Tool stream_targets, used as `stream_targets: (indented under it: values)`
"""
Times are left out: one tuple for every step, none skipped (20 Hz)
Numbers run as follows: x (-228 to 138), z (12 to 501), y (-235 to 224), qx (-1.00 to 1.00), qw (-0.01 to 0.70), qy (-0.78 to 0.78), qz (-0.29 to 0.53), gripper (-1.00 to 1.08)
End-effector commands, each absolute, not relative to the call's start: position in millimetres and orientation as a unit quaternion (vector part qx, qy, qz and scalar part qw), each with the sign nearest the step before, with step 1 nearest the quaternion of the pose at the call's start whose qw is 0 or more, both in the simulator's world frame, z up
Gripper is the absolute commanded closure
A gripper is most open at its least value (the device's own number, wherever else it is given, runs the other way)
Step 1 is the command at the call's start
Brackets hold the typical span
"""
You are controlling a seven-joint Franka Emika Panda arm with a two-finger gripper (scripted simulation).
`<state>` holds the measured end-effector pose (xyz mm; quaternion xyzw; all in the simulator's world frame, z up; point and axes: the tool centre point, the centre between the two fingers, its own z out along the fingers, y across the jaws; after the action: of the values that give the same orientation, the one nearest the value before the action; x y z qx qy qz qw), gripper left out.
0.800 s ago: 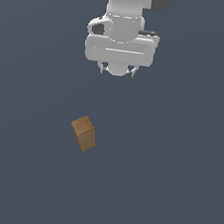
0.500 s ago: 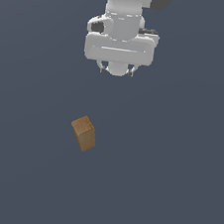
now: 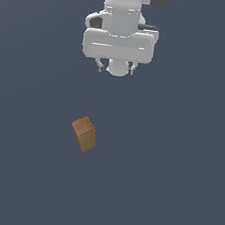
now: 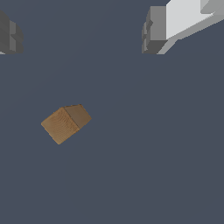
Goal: Pick up the object and move it to a goal position.
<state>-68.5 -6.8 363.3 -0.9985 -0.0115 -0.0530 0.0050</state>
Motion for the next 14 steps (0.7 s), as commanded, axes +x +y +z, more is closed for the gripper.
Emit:
stream_targets:
  values:
    - [-69, 363, -7, -0.999, 0.005, -0.011, -0.053, -0.92]
    - [-68, 363, -7, -0.999, 0.005, -0.012, -0.053, -0.92]
    - [-68, 363, -7, -0.998, 0.005, -0.014, -0.053, -0.92]
    - [-67, 362, -8, -0.998, 0.005, -0.015, -0.053, -0.92]
    - [-66, 361, -8, -0.998, 0.004, -0.018, -0.052, -0.92]
    - [-65, 360, -9, -0.998, 0.004, -0.021, -0.052, -0.92]
    - [-63, 359, -10, -0.998, 0.004, -0.024, -0.051, -0.92]
    - [-61, 357, -11, -0.998, 0.004, -0.028, -0.051, -0.92]
    - [-60, 355, -12, -0.998, 0.003, -0.032, -0.050, -0.92]
    - [-58, 353, -14, -0.998, 0.003, -0.037, -0.049, -0.92]
    - [-55, 351, -15, -0.998, 0.002, -0.042, -0.048, -0.92]
    - [-53, 349, -17, -0.998, 0.002, -0.048, -0.047, -0.92]
    - [-50, 346, -18, -0.997, 0.002, -0.054, -0.046, -0.92]
    - [-47, 343, -20, -0.997, 0.001, -0.061, -0.045, -0.92]
